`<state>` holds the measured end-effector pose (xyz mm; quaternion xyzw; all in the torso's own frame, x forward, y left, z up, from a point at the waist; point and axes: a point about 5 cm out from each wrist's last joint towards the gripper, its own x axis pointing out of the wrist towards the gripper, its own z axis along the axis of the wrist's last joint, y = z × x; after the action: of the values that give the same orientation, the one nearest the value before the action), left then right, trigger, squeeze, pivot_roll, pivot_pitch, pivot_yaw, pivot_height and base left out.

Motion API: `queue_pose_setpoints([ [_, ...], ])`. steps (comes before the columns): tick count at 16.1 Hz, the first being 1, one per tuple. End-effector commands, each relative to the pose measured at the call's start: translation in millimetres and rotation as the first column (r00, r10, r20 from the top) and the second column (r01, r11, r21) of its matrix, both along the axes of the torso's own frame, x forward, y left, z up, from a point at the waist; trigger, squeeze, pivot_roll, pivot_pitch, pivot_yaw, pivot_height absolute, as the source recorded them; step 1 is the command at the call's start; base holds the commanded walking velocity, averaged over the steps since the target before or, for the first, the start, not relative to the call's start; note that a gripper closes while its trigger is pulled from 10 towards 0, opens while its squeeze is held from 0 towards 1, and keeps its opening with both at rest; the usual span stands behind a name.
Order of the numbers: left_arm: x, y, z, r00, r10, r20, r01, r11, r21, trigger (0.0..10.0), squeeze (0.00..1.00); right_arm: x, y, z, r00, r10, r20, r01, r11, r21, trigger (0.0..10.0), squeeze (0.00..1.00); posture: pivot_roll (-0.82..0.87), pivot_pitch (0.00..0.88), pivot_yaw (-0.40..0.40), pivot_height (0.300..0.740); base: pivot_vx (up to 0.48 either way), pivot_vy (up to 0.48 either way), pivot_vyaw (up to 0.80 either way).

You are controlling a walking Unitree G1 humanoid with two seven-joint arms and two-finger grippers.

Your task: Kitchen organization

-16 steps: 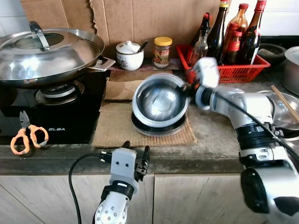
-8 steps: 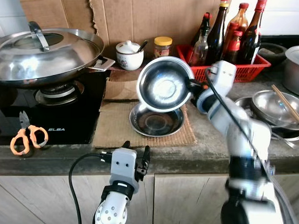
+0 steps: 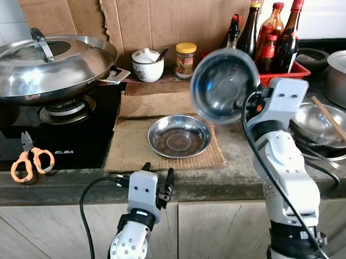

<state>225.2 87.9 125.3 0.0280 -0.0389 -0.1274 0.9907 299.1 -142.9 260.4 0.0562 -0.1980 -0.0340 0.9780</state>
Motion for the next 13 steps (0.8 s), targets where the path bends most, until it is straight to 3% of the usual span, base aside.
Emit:
queue_pose_setpoints([
  [1, 0.3, -0.4, 10, 0.999, -0.007, 0.038, 0.008, 1.0, -0.009, 10.0, 0.0, -5.1, 2.9, 2, 0.999, -0.007, 0.034, 0.008, 1.0, -0.028, 0.0, 0.0, 0.08, 0.01, -0.018, 0.74, 0.0, 0.0, 0.0],
  [6, -2.5, -10.8, 33, 0.989, -0.052, 0.139, 0.053, 0.999, -0.001, 10.0, 0.0, -9.5, 6.6, -10, 1.0, 0.017, 0.006, -0.017, 0.998, -0.053, 0.0, 0.0, 0.09, 0.005, -0.021, 0.74, 0.0, 0.0, 0.0],
  [13, -3.4, -7.3, 34, 0.989, -0.032, 0.141, 0.035, 0.999, -0.013, 10.0, 0.0, -12.2, 10.3, -13, 0.999, 0.045, 0.019, -0.044, 0.997, -0.065, 0.0, 0.0, 0.08, 0.0, -0.023, 0.74, -0.04, 0.0, 0.0],
])
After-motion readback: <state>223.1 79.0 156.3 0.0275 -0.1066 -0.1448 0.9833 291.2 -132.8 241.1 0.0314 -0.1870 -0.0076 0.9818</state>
